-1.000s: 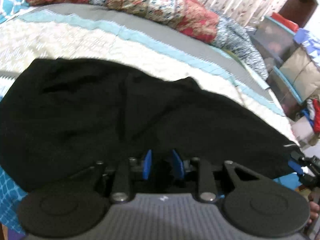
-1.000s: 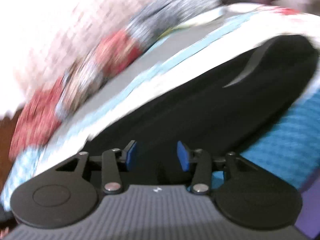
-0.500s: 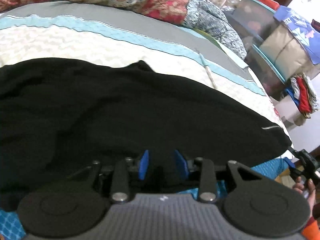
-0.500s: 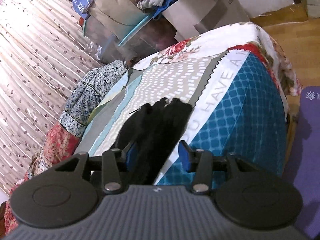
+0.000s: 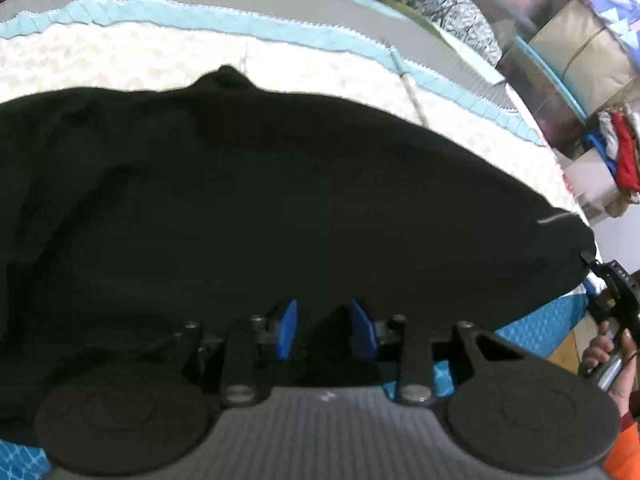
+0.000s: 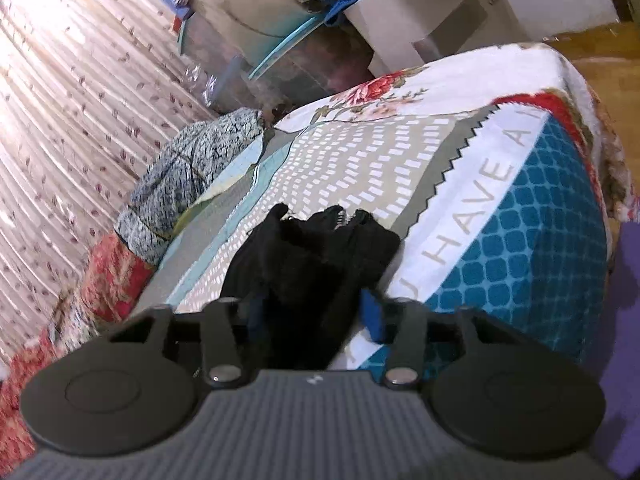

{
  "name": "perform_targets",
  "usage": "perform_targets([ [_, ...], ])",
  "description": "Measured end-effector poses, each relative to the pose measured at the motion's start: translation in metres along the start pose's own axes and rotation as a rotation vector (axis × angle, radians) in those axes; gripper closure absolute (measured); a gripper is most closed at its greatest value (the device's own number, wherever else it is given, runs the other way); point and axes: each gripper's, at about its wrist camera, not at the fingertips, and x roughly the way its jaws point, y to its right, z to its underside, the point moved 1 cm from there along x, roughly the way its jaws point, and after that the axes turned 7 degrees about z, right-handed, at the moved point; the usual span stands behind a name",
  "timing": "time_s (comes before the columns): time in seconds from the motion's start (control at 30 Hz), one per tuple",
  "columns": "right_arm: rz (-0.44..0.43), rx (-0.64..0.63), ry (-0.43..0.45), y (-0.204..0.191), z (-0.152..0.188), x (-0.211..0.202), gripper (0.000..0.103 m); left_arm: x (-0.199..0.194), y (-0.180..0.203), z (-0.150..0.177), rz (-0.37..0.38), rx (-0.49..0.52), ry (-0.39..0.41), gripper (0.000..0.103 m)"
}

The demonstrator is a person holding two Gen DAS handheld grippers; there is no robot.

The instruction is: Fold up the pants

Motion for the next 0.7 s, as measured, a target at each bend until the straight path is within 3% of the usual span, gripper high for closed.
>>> perform_targets([
  [0.07,0.012,-0.041,-0.016,-0.006,0.0,0.001,0.082,-0.001,-0.002,0.001,0.003,-0.006,-0.001,0.072],
  [0.2,-0.009,-0.153,0.043,-0.035,0.0,-0.019,0.086,-0.006,-0.005,-0.001,0.019,-0.03,0.007,0.072],
  [0.37,-0.126,-0.468,0.09,-0.114,0.023,-0.049,0.087,-0.016,-0.009,0.001,0.046,-0.048,0.03,0.071],
  [0.53,-0.257,-0.983,0.063,-0.191,0.112,-0.073,0.087,-0.028,-0.015,0.004,0.065,-0.064,0.058,0.07],
  [0.63,-0.297,-1.163,-0.063,-0.209,0.173,-0.069,0.087,-0.034,-0.022,0.007,0.061,-0.082,0.07,0.07],
  [0.7,-0.258,-1.272,-0.118,-0.212,0.208,-0.059,0.086,-0.041,-0.028,0.009,0.06,-0.098,0.08,0.07],
])
